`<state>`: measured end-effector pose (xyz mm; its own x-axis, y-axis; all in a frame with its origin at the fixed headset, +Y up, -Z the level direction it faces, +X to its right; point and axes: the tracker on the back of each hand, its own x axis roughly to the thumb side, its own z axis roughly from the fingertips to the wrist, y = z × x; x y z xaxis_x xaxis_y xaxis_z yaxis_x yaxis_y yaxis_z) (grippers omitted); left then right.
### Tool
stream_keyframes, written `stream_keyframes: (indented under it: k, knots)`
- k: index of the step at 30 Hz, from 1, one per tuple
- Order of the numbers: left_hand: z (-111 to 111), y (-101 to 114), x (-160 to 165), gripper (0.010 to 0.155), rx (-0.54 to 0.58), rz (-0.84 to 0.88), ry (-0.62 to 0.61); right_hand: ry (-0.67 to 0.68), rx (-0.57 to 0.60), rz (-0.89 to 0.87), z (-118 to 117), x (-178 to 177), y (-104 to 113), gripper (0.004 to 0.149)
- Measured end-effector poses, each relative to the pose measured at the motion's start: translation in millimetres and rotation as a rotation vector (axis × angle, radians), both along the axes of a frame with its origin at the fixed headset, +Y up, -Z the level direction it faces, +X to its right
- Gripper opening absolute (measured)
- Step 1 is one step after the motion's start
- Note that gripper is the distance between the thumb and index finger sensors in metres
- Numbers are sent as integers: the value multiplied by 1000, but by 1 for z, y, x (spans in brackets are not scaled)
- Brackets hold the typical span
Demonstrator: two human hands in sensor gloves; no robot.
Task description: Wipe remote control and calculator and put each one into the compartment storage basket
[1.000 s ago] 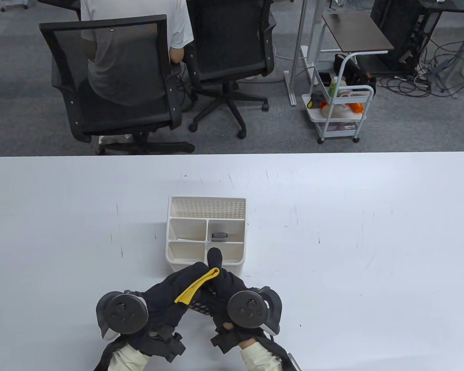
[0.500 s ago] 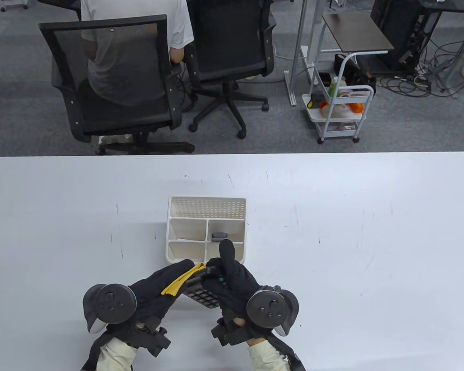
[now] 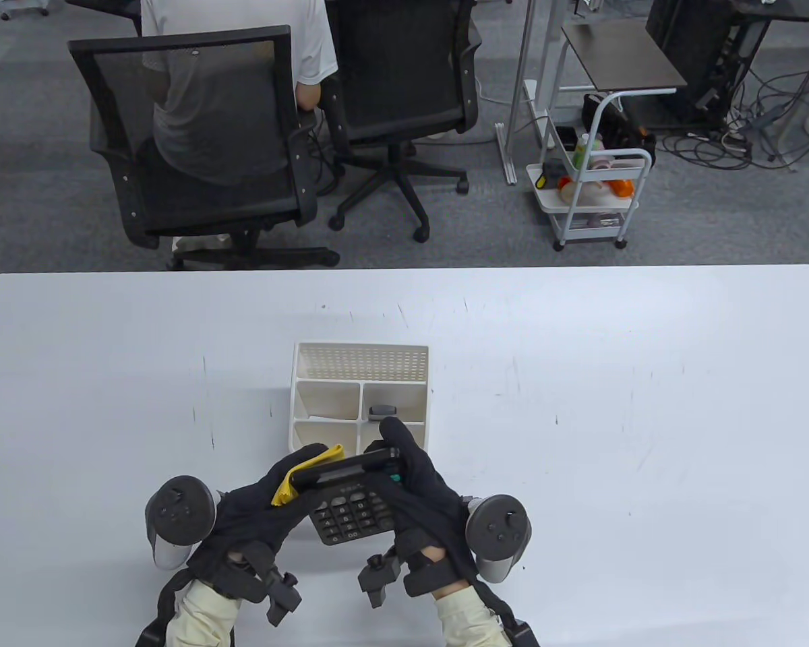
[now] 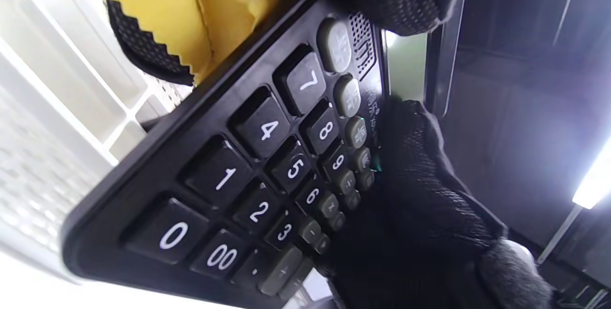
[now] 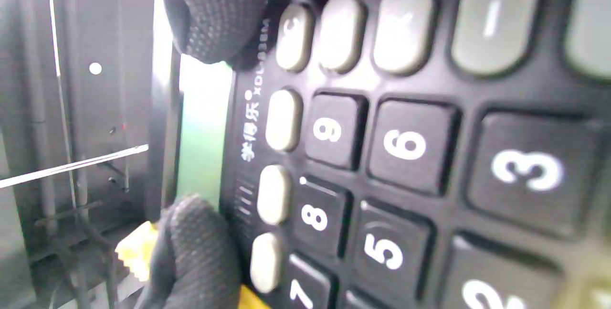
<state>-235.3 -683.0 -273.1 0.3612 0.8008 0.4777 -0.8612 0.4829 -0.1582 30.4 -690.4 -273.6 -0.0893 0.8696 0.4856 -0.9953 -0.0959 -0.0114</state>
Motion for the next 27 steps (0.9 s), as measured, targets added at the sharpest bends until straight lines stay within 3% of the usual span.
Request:
stream_keyframes:
  k: [4, 7, 13, 16, 18, 25, 27]
  knots:
    - [8, 10, -3, 57, 105, -62, 147, -29, 21, 135, 3, -2, 11, 62]
    - [16, 21, -5, 57, 207, -144, 239, -127, 131, 349, 8, -3, 26, 62]
    - [25, 33, -7, 57, 272, -210, 281, -261, 376, 619, 24, -19, 57, 73]
    - [26, 35, -7, 57, 264, -220, 267, -280, 485, 861, 33, -42, 72, 60]
    - [26, 34, -11, 57, 288, -219, 293, -333, 475, 934, 33, -49, 80, 54]
    - [24, 31, -16, 62, 222, -74, 270, -461, 572, 1054, 32, -63, 107, 48]
    - [25, 33, -16, 63, 248, -63, 293, -496, 593, 1067, 30, -63, 116, 48]
